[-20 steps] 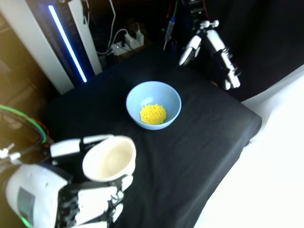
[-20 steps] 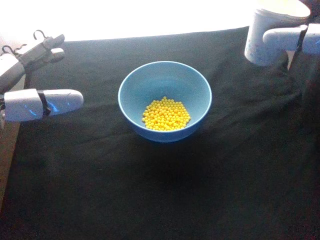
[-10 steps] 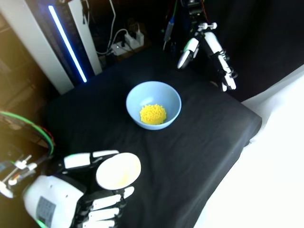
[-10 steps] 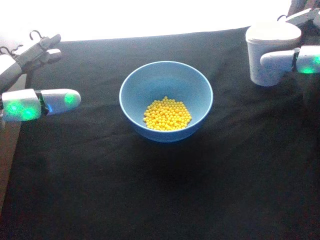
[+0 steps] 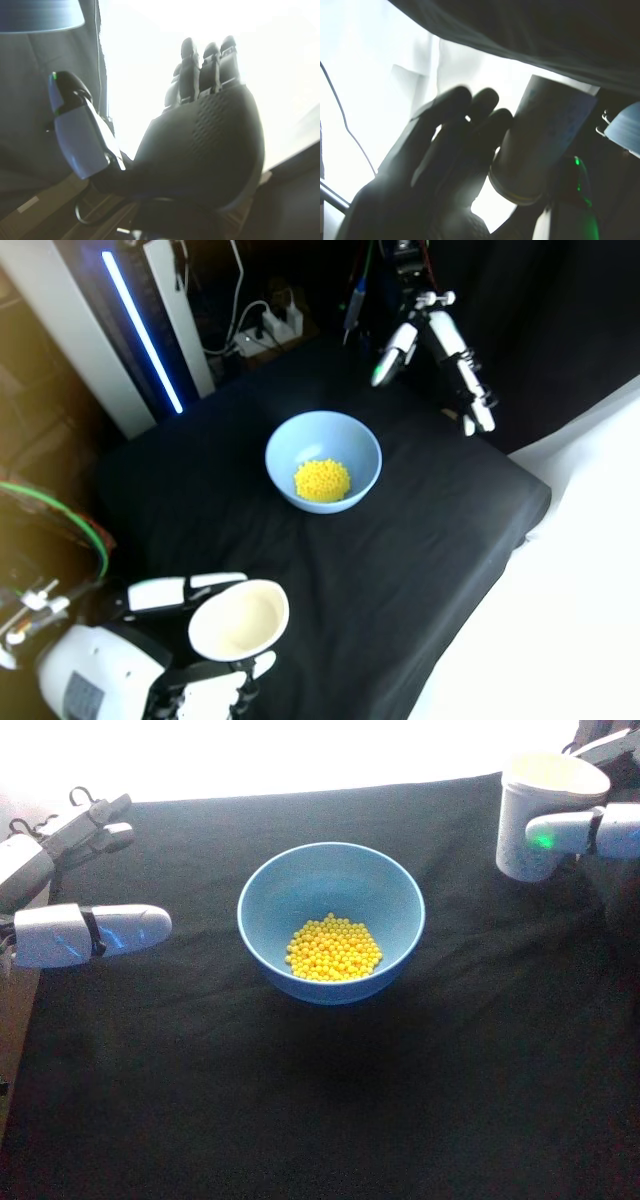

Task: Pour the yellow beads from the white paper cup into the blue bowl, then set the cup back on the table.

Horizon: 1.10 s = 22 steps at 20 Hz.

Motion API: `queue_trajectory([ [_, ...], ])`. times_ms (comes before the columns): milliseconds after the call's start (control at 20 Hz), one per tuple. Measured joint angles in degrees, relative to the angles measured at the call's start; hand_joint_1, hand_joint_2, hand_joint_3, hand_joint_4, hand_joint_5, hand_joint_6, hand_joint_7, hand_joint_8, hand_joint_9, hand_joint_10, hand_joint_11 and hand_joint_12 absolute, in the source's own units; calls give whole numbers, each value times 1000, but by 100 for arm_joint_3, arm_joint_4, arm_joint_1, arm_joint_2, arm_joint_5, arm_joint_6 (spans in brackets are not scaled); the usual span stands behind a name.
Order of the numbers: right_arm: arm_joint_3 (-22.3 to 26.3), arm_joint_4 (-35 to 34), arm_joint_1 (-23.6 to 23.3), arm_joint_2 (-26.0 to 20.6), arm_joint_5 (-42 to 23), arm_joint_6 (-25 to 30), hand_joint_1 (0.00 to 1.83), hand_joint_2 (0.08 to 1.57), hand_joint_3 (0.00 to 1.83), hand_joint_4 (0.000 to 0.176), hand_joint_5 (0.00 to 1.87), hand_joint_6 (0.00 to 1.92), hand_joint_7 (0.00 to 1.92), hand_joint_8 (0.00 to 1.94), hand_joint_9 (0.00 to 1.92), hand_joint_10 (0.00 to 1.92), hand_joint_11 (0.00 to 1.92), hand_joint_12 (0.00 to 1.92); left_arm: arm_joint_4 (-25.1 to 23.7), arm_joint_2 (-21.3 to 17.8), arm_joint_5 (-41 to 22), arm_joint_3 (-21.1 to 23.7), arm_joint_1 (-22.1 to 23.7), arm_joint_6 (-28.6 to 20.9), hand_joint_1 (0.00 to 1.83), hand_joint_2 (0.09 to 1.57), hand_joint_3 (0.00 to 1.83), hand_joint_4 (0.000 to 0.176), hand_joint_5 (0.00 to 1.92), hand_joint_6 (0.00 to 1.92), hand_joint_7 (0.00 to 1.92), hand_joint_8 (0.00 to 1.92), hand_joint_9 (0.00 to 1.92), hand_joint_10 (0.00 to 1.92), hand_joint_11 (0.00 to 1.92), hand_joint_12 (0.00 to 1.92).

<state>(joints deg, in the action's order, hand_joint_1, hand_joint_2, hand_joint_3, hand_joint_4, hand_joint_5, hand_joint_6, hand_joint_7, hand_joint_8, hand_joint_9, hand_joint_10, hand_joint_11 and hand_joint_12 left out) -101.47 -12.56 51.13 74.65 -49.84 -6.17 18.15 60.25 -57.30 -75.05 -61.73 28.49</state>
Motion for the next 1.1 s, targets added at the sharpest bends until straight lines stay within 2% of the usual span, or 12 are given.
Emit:
queue_trajectory([
  [200,0,13,98,59,50,7,1234,1080,6,0,1155,658,978,1009,808,580,405,1321,28,0,-48,-2,-11,-20,541,783,0,32,21,1,306,2,86,14,0,0],
  [250,0,13,98,59,28,7,1091,1075,0,114,1084,795,872,381,712,236,242,1110,13,0,-59,-2,-11,-22,544,781,0,35,25,3,307,2,81,11,0,0],
  [300,0,15,98,59,33,7,1060,1064,0,164,1088,794,828,116,582,67,48,909,7,2,-68,-2,-11,-22,549,781,0,36,26,3,302,0,75,7,0,0],
  [350,0,17,98,59,52,7,1061,1054,0,173,1109,763,786,37,496,31,9,675,11,0,-68,0,-11,-22,551,780,0,33,23,1,300,0,74,6,0,0],
  [550,4,20,98,57,50,7,1081,1015,0,176,1213,578,455,0,220,0,0,171,13,2,-76,-2,-11,-22,546,792,1,52,17,0,228,5,29,3,0,0],
  [700,15,48,98,57,46,7,1086,1012,0,176,1221,565,375,1,122,2,0,16,15,2,-81,-2,-11,-24,561,805,6,23,14,0,252,13,42,8,0,0],
  [800,50,68,120,57,42,9,937,805,0,154,809,48,222,0,35,0,0,0,17,2,-81,-2,-11,-24,569,800,2,36,10,0,270,17,44,7,0,0],
  [900,74,118,133,57,44,11,849,705,0,163,546,1,152,0,16,0,0,0,24,2,-87,-2,-13,-28,554,798,1,26,16,2,275,15,58,11,0,0],
  [950,85,149,133,57,48,9,832,693,0,108,364,0,129,0,28,5,41,18,24,15,-103,-2,-31,-39,547,783,0,45,22,4,275,13,56,9,0,0],
  [1000,85,153,133,57,48,9,832,693,0,108,364,0,129,0,28,5,41,18,22,15,-103,-2,-31,-44,547,783,0,45,22,4,275,13,56,9,0,0],
  [1050,98,173,133,50,44,9,812,654,0,167,125,0,52,0,32,4,107,45,20,24,-105,0,-42,-46,552,779,0,49,29,6,253,1,4,0,0,0],
  [1100,133,168,133,31,44,9,804,648,0,168,60,0,17,0,28,2,124,51,15,24,-98,0,-42,-46,558,774,0,51,36,8,257,3,0,0,0,0],
])
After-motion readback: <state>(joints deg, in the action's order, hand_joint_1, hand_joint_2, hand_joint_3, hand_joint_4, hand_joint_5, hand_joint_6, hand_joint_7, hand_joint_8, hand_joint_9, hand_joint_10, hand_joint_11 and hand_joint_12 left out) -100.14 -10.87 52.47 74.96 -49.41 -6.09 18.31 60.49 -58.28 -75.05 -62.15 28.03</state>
